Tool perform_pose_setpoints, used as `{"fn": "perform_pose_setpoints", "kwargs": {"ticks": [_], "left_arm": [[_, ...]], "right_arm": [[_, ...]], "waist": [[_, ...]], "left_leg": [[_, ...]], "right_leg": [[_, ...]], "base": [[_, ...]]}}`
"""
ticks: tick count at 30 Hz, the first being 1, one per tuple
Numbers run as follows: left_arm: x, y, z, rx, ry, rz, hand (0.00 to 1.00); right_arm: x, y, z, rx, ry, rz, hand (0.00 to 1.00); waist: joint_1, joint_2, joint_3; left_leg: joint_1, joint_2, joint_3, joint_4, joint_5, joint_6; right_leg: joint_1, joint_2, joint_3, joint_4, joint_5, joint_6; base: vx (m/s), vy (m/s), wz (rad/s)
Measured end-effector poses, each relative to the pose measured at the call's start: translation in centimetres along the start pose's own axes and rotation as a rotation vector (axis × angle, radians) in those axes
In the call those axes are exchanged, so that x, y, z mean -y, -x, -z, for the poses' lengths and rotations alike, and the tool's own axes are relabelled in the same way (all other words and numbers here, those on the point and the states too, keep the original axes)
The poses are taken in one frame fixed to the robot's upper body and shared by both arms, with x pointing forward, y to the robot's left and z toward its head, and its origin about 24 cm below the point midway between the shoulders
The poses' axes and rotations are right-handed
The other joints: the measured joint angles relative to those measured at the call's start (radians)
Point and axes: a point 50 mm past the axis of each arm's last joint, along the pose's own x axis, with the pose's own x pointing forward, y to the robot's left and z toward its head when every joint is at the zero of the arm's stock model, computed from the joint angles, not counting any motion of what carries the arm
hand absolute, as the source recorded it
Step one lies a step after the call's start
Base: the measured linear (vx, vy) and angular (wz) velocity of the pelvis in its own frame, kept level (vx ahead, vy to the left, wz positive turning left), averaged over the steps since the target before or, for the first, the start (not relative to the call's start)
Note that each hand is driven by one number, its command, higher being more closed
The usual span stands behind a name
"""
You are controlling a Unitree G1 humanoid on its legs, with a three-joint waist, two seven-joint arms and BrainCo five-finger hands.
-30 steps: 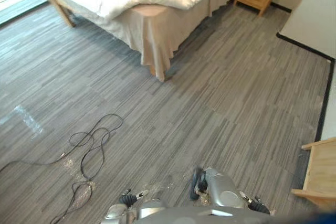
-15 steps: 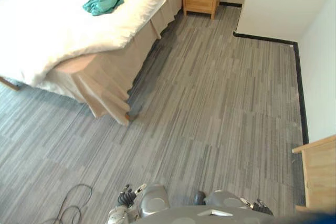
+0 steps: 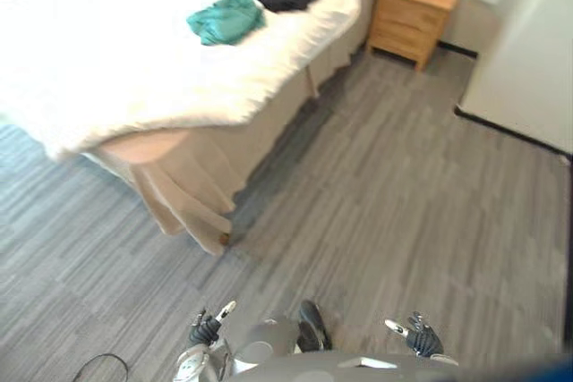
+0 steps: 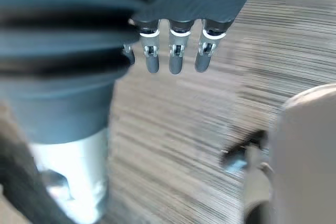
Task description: Tidy the bed and pick cloth on bed and put in laundry
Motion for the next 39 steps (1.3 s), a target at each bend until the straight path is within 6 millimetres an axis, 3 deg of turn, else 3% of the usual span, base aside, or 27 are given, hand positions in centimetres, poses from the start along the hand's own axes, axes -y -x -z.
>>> {"fn": "perform_pose_setpoints", "kwargs": {"ticks": [1, 2, 4, 6, 8, 10, 11, 12, 13, 14, 16, 18, 21, 24, 25, 26, 27, 28, 29, 30, 31, 32, 33, 34, 36, 39], "left_arm": [[0.0, 0.0, 0.3, -0.011, -0.008, 0.002, 0.00], [-0.1, 0.1, 0.5, -0.020, -0.035, 0.003, 0.00], [-0.2, 0.1, 0.5, -0.023, -0.063, 0.006, 0.00], [0.0, -0.1, -0.1, -0.006, -0.074, 0.019, 0.00], [0.1, -0.1, -0.2, -0.006, -0.074, 0.022, 0.00], [0.0, 0.0, 0.2, -0.015, -0.059, 0.016, 0.00], [-0.3, 0.0, 0.2, -0.013, -0.026, 0.000, 0.00], [-0.6, -0.1, -0.1, -0.006, 0.002, -0.010, 0.00], [-0.6, 0.0, 0.2, -0.018, 0.015, -0.018, 0.00], [0.1, 0.1, 0.4, -0.014, 0.043, 0.000, 0.00], [0.6, 0.3, 1.1, -0.022, 0.097, 0.000, 0.00], [0.5, 0.4, 1.2, -0.018, 0.103, -0.008, 0.00], [0.4, 0.3, 1.0, -0.003, 0.085, -0.007, 0.00], [-0.3, 0.6, 0.9, 0.029, 0.132, -0.034, 0.00], [0.2, 0.7, 1.0, 0.039, 0.176, -0.036, 0.00], [0.4, 0.9, 1.2, 0.045, 0.200, -0.039, 0.00], [-0.3, 1.0, 1.6, 0.038, 0.210, -0.059, 0.00], [-0.5, 1.1, 1.8, 0.033, 0.215, -0.064, 0.00], [-0.7, 1.0, 1.8, 0.026, 0.218, -0.066, 0.00], [-0.7, 0.9, 1.6, 0.028, 0.196, -0.047, 0.00], [-0.7, 0.9, 1.5, 0.030, 0.187, -0.038, 0.00], [-0.6, 0.8, 1.4, 0.032, 0.161, -0.021, 0.00], [-0.2, 0.8, 1.4, 0.029, 0.137, 0.007, 0.00], [0.2, 0.9, 1.7, 0.021, 0.127, 0.022, 0.00], [-0.2, 0.6, 1.2, 0.013, 0.082, 0.032, 0.00], [-0.4, 0.4, 0.7, 0.015, 0.061, 0.032, 0.00]], "right_arm": [[0.2, 0.0, 0.1, -0.002, 0.004, 0.005, 0.00], [0.3, 0.0, -0.1, 0.001, 0.006, 0.008, 0.00], [0.3, 0.0, -0.1, 0.002, 0.008, 0.014, 0.00], [0.2, -0.1, 0.0, -0.004, 0.002, 0.017, 0.00], [0.1, -0.1, 0.0, -0.007, -0.005, 0.017, 0.00], [0.1, -0.1, -0.1, -0.005, -0.018, 0.017, 0.00], [-0.2, -0.1, -0.2, 0.001, -0.007, 0.002, 0.00], [-1.0, -0.1, -0.1, 0.005, 0.002, -0.023, 0.00], [-0.7, -0.2, -0.4, 0.015, 0.003, -0.020, 0.00], [-0.3, -0.3, -1.1, 0.042, 0.013, -0.012, 0.00], [-0.2, -0.7, -2.3, 0.071, 0.037, -0.024, 0.00], [-0.6, -0.8, -2.6, 0.084, 0.037, -0.038, 0.00], [-0.9, -0.8, -2.7, 0.085, 0.043, -0.048, 0.00], [-1.2, -0.7, -2.3, 0.067, 0.042, -0.055, 0.00], [-0.7, -0.6, -2.2, 0.066, 0.053, -0.043, 0.00], [-0.3, -0.6, -2.3, 0.070, 0.062, -0.033, 0.00], [-0.1, -0.5, -2.0, 0.057, 0.070, -0.020, 0.00], [-0.1, -0.4, -1.7, 0.048, 0.073, -0.017, 0.00], [0.0, -0.4, -1.5, 0.031, 0.076, -0.012, 0.00], [0.1, -0.4, -1.1, 0.012, 0.071, -0.005, 0.00], [0.2, -0.4, -1.1, 0.006, 0.070, -0.003, 0.00], [0.1, -0.4, -1.0, 0.001, 0.064, -0.004, 0.00], [0.5, -0.4, -0.9, -0.003, 0.059, -0.001, 0.00], [1.1, -0.3, -1.0, 0.000, 0.067, 0.008, 0.00], [0.7, -0.4, -0.6, -0.025, 0.088, -0.013, 0.00], [0.1, -0.3, -0.2, -0.030, 0.065, -0.020, 0.00]], "waist": [[-0.009, 0.007, -0.004], [-0.009, 0.017, -0.003], [-0.019, 0.017, -0.003], [-0.018, 0.005, -0.007], [-0.023, 0.007, -0.006], [-0.022, 0.008, -0.004], [-0.019, -0.002, -0.002], [-0.021, -0.019, 0.006], [-0.026, -0.016, 0.010], [-0.021, 0.014, 0.013], [-0.018, 0.038, 0.027], [-0.020, 0.035, 0.032], [-0.023, 0.028, 0.032], [-0.024, 0.014, 0.020], [-0.023, 0.041, 0.016], [-0.019, 0.058, 0.023], [-0.016, 0.053, 0.029], [-0.016, 0.052, 0.027], [-0.017, 0.048, 0.025], [-0.018, 0.045, 0.025], [-0.017, 0.043, 0.025], [-0.020, 0.038, 0.028], [-0.017, 0.049, 0.026], [-0.017, 0.073, 0.025], [-0.017, 0.040, 0.021], [-0.018, 0.019, 0.022]], "left_leg": [[0.030, 0.000, -0.035, -0.013, -0.001, -0.003], [0.084, -0.003, -0.104, -0.040, 0.015, -0.028], [0.146, 0.001, -0.220, -0.076, 0.025, -0.044], [0.167, 0.012, -0.361, -0.104, 0.020, -0.067], [0.174, 0.027, -0.458, -0.110, 0.019, -0.097], [0.190, 0.046, -0.526, -0.107, 0.004, -0.124], [0.195, 0.052, -0.545, -0.094, -0.014, -0.154], [0.192, 0.053, -0.531, -0.063, -0.045, -0.193], [0.191, 0.080, -0.490, -0.050, -0.067, -0.204], [0.198, 0.120, -0.388, -0.048, -0.070, -0.214], [0.235, 0.152, -0.369, -0.083, -0.060, -0.231], [0.256, 0.164, -0.366, -0.101, -0.041, -0.260], [0.257, 0.175, -0.343, -0.058, -0.027, -0.263], [0.101, 0.198, -0.295, 0.288, -0.044, -0.291], [-0.016, 0.260, -0.264, 0.522, -0.006, -0.301], [-0.069, 0.308, -0.243, 0.655, 0.055, -0.304], [-0.111, 0.366, -0.207, 0.779, 0.121, -0.299], [-0.121, 0.392, -0.187, 0.815, 0.100, -0.290], [-0.135, 0.436, -0.141, 0.807, 0.042, -0.277], [-0.131, 0.449, -0.094, 0.701, 0.002, -0.282], [-0.126, 0.440, -0.080, 0.617, -0.013, -0.287], [-0.107, 0.395, -0.076, 0.412, -0.013, -0.296], [-0.054, 0.335, -0.102, 0.137, 0.068, -0.318], [-0.044, 0.325, -0.122, 0.027, 0.146, -0.309], [0.019, 0.257, -0.101, -0.095, 0.183, -0.286], [0.062, 0.218, -0.075, -0.163, 0.196, -0.276]], "right_leg": [[-0.034, -0.013, -0.002, 0.033, -0.018, -0.003], [-0.081, -0.042, -0.004, 0.039, -0.057, 0.009], [-0.149, -0.077, 0.014, -0.038, -0.103, 0.003], [-0.230, -0.075, 0.095, -0.282, -0.125, -0.004], [-0.251, -0.044, 0.164, -0.497, -0.115, -0.004], [-0.257, -0.004, 0.211, -0.668, -0.060, -0.012], [-0.257, 0.007, 0.226, -0.777, 0.012, -0.030], [-0.238, -0.001, 0.223, -0.824, 0.134, -0.030], [-0.219, 0.007, 0.190, -0.821, 0.142, -0.034], [-0.220, 0.019, 0.158, -0.788, 0.127, -0.045], [-0.218, 0.037, 0.136, -0.733, 0.080, -0.068], [-0.201, 0.041, 0.116, -0.721, 0.060, -0.074], [-0.166, 0.044, 0.087, -0.723, 0.011, -0.092], [-0.133, 0.038, 0.083, -0.762, -0.031, -0.106], [-0.110, 0.068, 0.081, -0.787, -0.029, -0.109], [-0.078, 0.091, 0.082, -0.810, -0.024, -0.118], [-0.028, 0.105, 0.091, -0.844, -0.023, -0.134], [-0.008, 0.106, 0.090, -0.853, -0.025, -0.135], [0.018, 0.103, 0.093, -0.864, -0.024, -0.142], [0.032, 0.094, 0.108, -0.878, -0.021, -0.140], [0.034, 0.083, 0.111, -0.879, -0.014, -0.128], [0.036, 0.058, 0.119, -0.875, -0.013, -0.117], [0.033, 0.042, 0.144, -0.869, -0.016, -0.094], [0.028, 0.051, 0.155, -0.870, -0.017, -0.077], [0.021, 0.006, 0.186, -0.897, -0.010, -0.047], [0.036, -0.022, 0.197, -0.921, -0.010, -0.043]], "base": [[0.58, 0.004, 1.69], [0.43, -0.025, 1.71], [0.39, -0.066, 1.81], [0.32, -0.140, 1.80], [0.27, -0.193, 1.62], [0.29, -0.253, 1.24], [0.30, -0.316, 1.00], [0.30, -0.320, 1.04], [0.25, -0.300, 0.86], [0.19, -0.212, 0.53], [0.26, -0.249, 0.25], [0.19, -0.200, 0.21], [0.10, -0.144, 0.23], [0.03, -0.125, 0.09], [0.05, -0.115, -0.08], [0.16, -0.133, -0.27], [0.19, -0.083, -0.28], [0.24, -0.092, -0.27], [0.20, -0.048, -0.25], [0.20, -0.014, -0.26], [0.20, 0.072, -0.25], [0.20, 0.141, -0.29], [0.20, 0.166, -0.32], [0.20, 0.184, -0.40], [0.19, 0.155, -0.27], [0.14, 0.079, -0.15]]}}
